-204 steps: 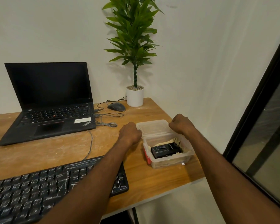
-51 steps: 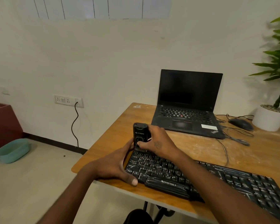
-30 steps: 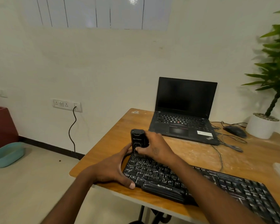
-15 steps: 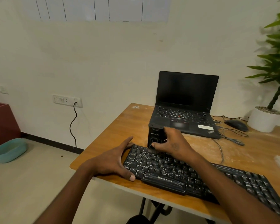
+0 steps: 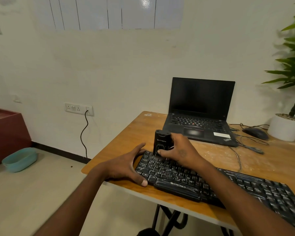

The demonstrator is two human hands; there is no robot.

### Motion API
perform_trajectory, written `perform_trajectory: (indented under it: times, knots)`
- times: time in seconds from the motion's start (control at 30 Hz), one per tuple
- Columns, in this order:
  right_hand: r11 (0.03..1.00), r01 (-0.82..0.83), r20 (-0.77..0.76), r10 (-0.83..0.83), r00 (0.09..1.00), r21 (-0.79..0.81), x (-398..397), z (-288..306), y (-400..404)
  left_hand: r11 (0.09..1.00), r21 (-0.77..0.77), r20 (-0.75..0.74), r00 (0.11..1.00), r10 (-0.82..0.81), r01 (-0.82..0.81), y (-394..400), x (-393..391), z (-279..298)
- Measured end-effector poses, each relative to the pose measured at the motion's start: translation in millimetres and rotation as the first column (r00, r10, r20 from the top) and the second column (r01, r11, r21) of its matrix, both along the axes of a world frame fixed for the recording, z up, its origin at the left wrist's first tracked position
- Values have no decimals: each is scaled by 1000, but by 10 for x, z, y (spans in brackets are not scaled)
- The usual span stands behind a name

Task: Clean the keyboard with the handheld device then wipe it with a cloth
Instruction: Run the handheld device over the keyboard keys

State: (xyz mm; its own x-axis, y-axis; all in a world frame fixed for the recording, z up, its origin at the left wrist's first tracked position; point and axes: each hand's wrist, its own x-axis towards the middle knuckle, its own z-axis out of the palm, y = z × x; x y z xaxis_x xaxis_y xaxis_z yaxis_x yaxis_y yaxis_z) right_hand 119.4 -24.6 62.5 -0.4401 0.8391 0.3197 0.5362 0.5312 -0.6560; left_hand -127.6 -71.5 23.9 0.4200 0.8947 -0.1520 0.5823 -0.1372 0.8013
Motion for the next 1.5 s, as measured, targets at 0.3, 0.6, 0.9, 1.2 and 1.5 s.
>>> perform_trajectory:
  times: [0.3, 0.6, 0.9, 1.2, 1.5]
  knots:
    - [997, -70, 6, 70, 998, 42, -195, 27, -39, 999, 15, 51, 998, -34, 33, 5, -3, 5]
    - [996, -89, 38, 88, 995, 18, -49, 71, -104, 1000, 15, 30, 1000, -5, 4, 25, -18, -27]
    - [997, -59, 31, 58, 998, 42, 110, 72, -188, 1000, 10, 32, 999, -3, 2, 26, -17, -33]
    - [996, -78, -8, 78, 997, 54, -292, 20, -88, 999, 25, 55, 998, -30, 29, 18, 1, -9]
    - [998, 1, 13, -2, 1000, 61, 205, 15, -187, 1000, 12, 14, 1000, -7, 7, 61, -42, -66]
